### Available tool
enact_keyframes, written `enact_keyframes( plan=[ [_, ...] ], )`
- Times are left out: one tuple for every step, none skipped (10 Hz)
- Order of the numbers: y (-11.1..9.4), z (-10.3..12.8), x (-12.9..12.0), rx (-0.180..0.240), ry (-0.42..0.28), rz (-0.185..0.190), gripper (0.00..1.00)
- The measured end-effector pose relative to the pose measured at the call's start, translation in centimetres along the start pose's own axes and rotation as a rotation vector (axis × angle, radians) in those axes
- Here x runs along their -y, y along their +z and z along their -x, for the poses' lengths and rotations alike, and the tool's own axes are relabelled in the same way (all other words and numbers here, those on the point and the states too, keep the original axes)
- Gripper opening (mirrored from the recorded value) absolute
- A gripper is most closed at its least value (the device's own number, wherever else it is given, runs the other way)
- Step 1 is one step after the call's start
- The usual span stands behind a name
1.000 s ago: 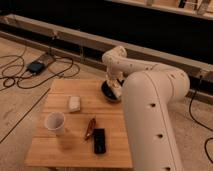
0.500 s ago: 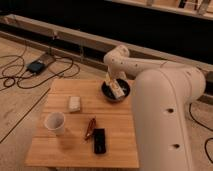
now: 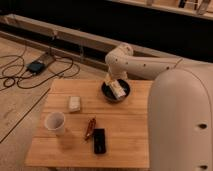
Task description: Place the bottle in the ceramic bowl
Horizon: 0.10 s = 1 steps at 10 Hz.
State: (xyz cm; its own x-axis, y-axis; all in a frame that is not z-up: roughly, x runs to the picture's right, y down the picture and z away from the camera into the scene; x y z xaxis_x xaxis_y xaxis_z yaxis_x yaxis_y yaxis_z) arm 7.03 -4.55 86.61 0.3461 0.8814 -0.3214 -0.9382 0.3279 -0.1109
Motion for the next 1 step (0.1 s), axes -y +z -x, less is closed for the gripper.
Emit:
enact_keyframes(
  plan=[
    [0.02, 0.0, -0.03, 0.0, 0.0, 0.0, 0.72]
  ],
)
